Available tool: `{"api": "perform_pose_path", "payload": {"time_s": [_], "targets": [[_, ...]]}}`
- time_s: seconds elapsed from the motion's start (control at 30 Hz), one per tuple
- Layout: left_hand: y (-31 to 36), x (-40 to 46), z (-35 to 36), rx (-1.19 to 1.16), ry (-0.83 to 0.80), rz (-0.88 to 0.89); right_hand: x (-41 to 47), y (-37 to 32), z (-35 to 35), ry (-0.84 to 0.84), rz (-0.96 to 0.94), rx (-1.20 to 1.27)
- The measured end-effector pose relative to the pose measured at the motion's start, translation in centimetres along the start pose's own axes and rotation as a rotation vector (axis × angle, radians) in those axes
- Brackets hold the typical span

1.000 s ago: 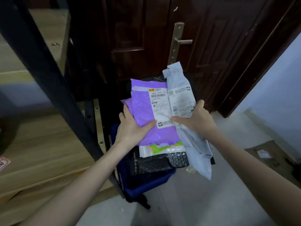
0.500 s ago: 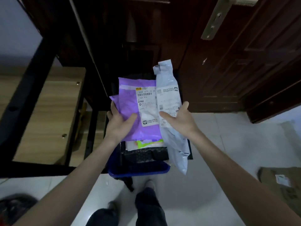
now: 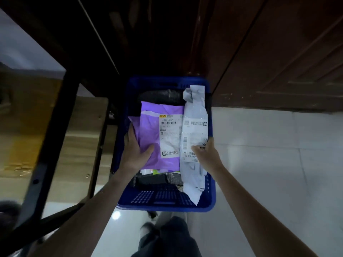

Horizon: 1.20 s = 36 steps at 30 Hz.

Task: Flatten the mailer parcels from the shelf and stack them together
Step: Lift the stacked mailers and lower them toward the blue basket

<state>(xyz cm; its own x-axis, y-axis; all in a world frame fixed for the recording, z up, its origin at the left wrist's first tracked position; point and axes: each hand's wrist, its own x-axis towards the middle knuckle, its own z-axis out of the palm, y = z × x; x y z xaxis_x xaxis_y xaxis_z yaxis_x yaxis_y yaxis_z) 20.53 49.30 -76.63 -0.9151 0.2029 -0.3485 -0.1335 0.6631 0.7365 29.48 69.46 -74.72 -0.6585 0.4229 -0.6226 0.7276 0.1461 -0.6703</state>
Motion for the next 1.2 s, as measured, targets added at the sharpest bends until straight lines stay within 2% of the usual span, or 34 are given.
{"api": "perform_pose_path", "payload": {"time_s": [0.3, 0.53, 0.67, 0.93, 1.03, 1.2], "targets": [[-19.8, 6.7, 13.3, 0.046, -0.087, -0.103, 12.9, 17.2, 11.6, -0.034, 0.067, 0.020], [-29.4, 9.7, 20.1, 0.054, -0.145, -0.177, 19.9, 24.7, 16.8, -0.104, 0.190, 0.035], [-31.4, 11.2, 21.8, 0.066, -0.116, -0.188, 22.3, 26.9, 18.0, -0.098, 0.127, 0.012], [-33.7, 12.6, 22.5, -0.005, -0.155, -0.243, 25.0, 28.8, 19.2, -0.154, 0.172, -0.175], [-32.5, 12.6, 21.8, 0.089, -0.176, -0.244, 24.5, 27.9, 19.4, -0.097, 0.105, -0.255], [-27.3, 10.9, 19.0, 0.127, -0.162, -0.104, 21.1, 24.2, 17.6, -0.063, -0.060, -0.334]]}}
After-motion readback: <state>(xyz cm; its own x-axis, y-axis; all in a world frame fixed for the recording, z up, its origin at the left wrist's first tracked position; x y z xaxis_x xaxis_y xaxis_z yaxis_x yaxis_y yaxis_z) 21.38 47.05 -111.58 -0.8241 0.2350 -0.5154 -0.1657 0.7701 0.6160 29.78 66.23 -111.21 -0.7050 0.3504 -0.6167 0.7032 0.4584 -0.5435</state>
